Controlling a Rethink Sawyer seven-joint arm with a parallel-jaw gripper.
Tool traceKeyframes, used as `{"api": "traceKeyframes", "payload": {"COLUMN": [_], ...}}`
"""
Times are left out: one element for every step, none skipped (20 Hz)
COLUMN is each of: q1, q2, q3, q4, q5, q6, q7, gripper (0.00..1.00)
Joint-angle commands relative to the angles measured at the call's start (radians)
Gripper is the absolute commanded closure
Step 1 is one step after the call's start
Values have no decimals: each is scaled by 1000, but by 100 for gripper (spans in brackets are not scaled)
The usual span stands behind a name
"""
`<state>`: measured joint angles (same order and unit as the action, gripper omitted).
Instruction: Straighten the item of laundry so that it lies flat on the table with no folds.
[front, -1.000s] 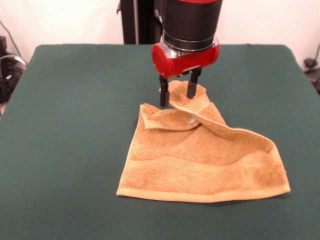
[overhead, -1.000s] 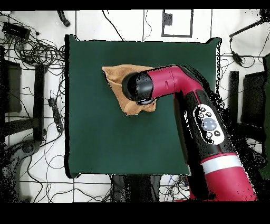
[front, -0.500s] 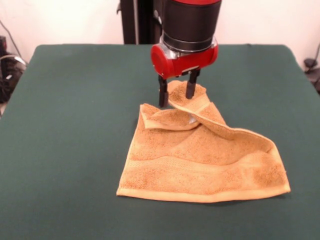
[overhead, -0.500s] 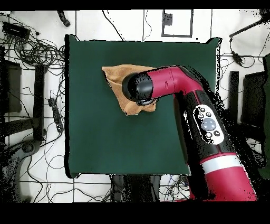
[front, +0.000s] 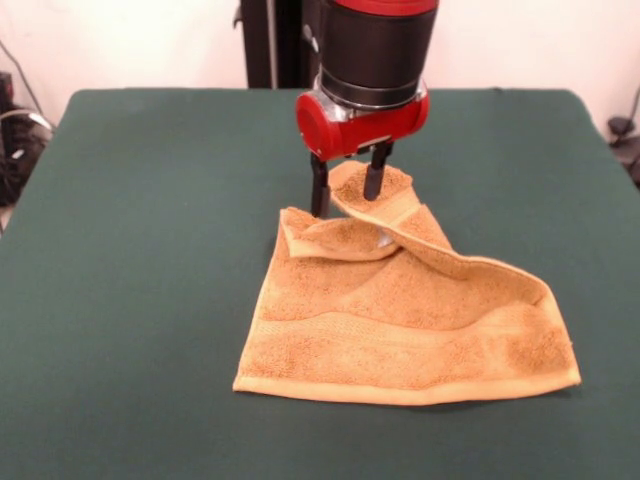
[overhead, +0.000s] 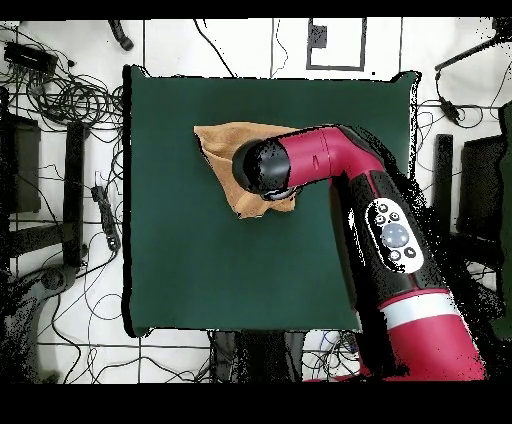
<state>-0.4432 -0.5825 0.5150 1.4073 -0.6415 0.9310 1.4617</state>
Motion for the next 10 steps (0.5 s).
{"api": "traceKeyframes", "payload": {"q1": [30, 29, 29, 29, 30, 33, 34, 35, 36, 37], "q2": [93, 92, 93, 94, 92, 91, 90, 93, 93, 93], "q3": [15, 14, 14, 15, 14, 12, 12, 13, 13, 14], "q4": [89, 92, 92, 90, 90, 88, 88, 87, 87, 86], "q5": [-36, -38, -38, -36, -35, -38, -38, -34, -33, -34], "q6": [-40, -42, -41, -37, -34, -33, -32, -30, -29, -29], "q7": [-89, -89, -90, -91, -90, -88, -86, -84, -84, -85], "gripper": [0, 0, 0, 0, 0, 0, 0, 0, 0, 0]}}
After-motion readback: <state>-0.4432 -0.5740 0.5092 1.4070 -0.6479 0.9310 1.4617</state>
